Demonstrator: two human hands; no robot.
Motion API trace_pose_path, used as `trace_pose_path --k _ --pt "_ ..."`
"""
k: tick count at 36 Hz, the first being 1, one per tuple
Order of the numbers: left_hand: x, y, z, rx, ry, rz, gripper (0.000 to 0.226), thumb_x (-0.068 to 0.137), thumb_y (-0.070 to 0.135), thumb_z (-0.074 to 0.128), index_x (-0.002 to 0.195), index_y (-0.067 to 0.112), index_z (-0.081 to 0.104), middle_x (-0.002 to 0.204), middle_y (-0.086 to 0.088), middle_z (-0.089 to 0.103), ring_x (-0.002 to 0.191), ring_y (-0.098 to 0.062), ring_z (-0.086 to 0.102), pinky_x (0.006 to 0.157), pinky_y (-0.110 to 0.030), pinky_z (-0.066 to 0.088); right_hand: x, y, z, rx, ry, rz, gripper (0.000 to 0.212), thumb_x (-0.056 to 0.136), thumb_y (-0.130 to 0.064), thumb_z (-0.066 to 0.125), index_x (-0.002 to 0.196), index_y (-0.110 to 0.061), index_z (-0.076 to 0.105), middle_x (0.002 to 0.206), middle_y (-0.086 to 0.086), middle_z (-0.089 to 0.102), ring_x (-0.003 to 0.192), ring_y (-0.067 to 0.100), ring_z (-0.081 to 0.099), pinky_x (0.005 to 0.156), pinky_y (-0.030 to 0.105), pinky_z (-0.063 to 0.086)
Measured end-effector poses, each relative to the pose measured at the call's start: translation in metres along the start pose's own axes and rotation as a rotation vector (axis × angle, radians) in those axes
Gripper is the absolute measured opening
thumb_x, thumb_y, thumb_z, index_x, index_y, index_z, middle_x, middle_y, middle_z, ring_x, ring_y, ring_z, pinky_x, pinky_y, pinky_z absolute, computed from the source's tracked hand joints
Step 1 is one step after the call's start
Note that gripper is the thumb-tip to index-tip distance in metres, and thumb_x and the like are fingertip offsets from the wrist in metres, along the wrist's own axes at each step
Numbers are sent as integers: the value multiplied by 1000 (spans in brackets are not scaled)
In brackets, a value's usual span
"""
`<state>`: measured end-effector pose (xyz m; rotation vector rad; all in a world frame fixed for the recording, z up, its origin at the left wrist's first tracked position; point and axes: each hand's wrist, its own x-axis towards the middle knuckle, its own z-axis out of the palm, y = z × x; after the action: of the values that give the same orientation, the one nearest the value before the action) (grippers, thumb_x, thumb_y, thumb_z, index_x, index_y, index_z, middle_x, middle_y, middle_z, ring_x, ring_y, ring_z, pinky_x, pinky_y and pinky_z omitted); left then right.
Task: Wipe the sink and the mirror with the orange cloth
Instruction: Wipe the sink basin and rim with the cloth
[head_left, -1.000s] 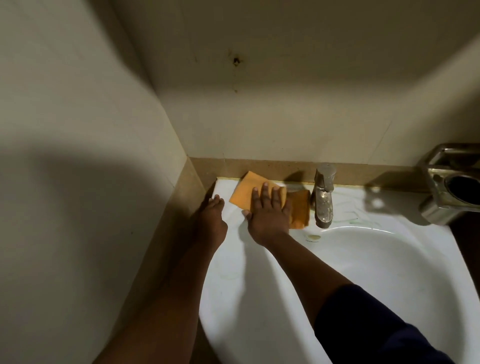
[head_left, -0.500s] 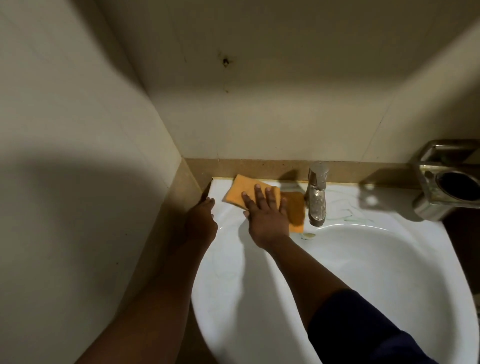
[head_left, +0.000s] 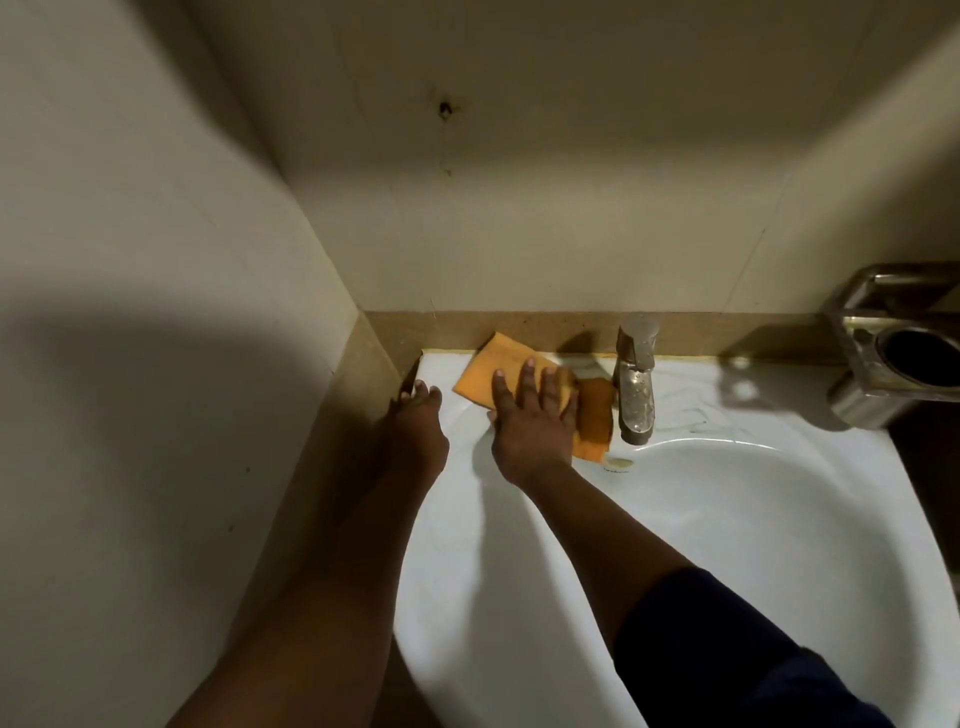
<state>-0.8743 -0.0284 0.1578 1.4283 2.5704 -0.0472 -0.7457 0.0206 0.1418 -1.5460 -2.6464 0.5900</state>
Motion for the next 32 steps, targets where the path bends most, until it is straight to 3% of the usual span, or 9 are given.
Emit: trace_pose_path --k 6,11,17,21,26,29,32 --pt "0 -9 -4 -204 -63 -21 59 92 4 51 145 11 29 153 -5 30 133 -26 42 109 -41 37 -11 -21 11 -33 -26 -210 52 102 -38 22 151 -32 6 159 8 -9 144 33 -16 110 55 -14" --pt "11 -23 -11 -306 -65 -69 38 99 20 40 133 6 50 138 -14 51 121 -33 52 108 -41 36 -22 -25 17 -59 -31 -328 49 102 -36 25 150 -36 12 159 6 -5 145 32 -13 110 56 -13" --pt "12 -17 -25 -174 -72 5 41 100 24 36 136 7 44 137 -18 50 123 -34 48 109 -41 33 2 -24 9 -59 -53 -238 53 102 -41 20 150 -36 -1 159 0 -14 145 27 -17 108 61 -13" --pt "20 -24 -21 -184 -77 -15 45 101 31 29 142 15 35 138 -15 48 124 -34 48 110 -42 32 6 -35 10 -32 -13 -180 56 100 -41 23 151 -33 1 159 2 -13 144 29 -17 107 63 -13" --pt "25 -28 -21 -321 -24 -21 39 100 22 36 138 21 45 141 -12 48 124 -32 48 108 -35 33 -8 -40 20 -25 13 -295 51 100 -37 28 150 -34 15 160 3 -4 145 31 -12 109 61 -11" --pt "23 -21 -23 -323 3 -36 39 98 19 38 136 25 47 141 -9 48 126 -32 47 110 -37 32 -27 -47 28 38 14 -388 45 101 -35 28 146 -33 30 160 5 3 145 33 -8 109 59 -13" --pt "20 -16 -25 -306 -23 -47 41 98 16 40 138 24 45 143 -9 46 127 -31 45 110 -40 33 -46 -52 38 98 -7 -453 45 101 -35 27 146 -33 30 160 6 7 145 35 -6 108 62 -10"
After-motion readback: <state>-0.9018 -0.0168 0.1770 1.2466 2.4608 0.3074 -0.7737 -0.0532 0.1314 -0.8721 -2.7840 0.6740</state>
